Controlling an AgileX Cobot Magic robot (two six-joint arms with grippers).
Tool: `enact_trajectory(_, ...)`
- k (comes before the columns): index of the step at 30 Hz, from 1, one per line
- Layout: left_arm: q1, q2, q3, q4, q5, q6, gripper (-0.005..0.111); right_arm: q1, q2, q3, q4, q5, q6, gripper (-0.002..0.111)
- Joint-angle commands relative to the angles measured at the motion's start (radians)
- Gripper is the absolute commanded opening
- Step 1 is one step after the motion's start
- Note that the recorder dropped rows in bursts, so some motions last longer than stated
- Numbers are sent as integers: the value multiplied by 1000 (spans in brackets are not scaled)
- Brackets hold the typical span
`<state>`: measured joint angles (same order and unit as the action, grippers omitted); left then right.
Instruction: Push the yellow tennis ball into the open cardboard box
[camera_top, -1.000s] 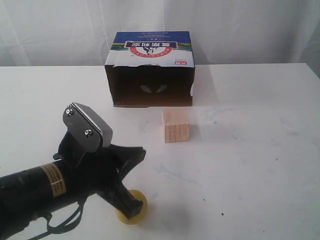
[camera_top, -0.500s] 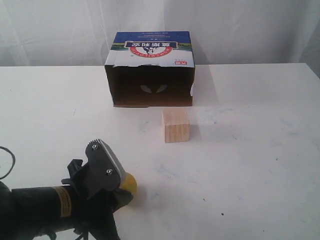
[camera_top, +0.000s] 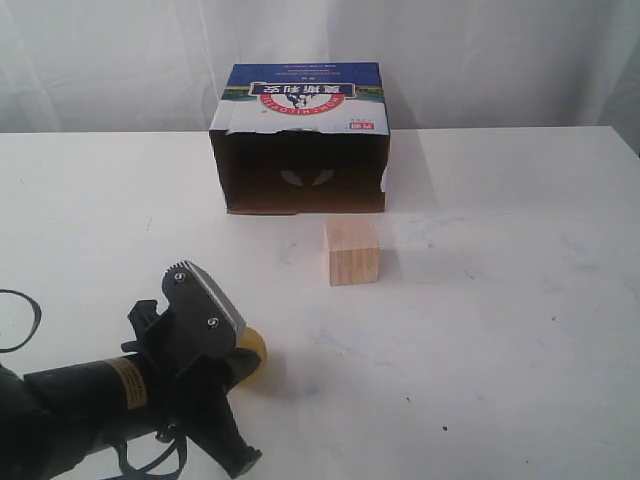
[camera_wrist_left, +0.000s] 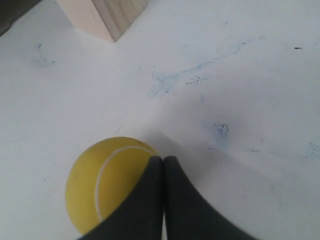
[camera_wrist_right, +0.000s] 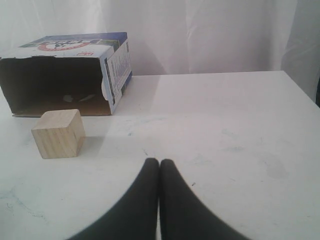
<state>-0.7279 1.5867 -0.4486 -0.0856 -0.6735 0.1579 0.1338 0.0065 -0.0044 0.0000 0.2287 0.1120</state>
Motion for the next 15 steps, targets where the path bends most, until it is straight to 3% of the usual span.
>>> enact_trajectory(1, 7, 2, 7, -27, -26, 3, 0, 4, -7, 4, 0, -8, -2, 0)
enact_trajectory(5, 7, -16, 7, -137, -208, 71, 0, 4, -7, 4, 0, -8, -2, 0)
enact_trajectory(7, 7, -64, 7, -353, -300, 167, 0, 4, -7, 4, 0, -10, -2, 0)
enact_trajectory(8, 7, -106, 7, -562, -291, 245, 0, 4, -7, 4, 0, -10, -2, 0)
enact_trajectory(9, 7, -122, 7, -667, -256, 272, 0, 4, -7, 4, 0, -10, -2, 0)
enact_trajectory(10, 7, -149, 19, -735, -126, 308, 0, 4, -7, 4, 0, -10, -2, 0)
enact_trajectory(12, 7, -154, 42, -600, -35, 283, 0, 4, -7, 4, 0, -10, -2, 0)
enact_trajectory(13, 7, -154, 60, -442, -1, 221, 0, 4, -7, 4, 0, -10, -2, 0)
enact_trajectory(15, 7, -154, 81, -279, -6, 88, 0, 4, -7, 4, 0, -10, -2, 0)
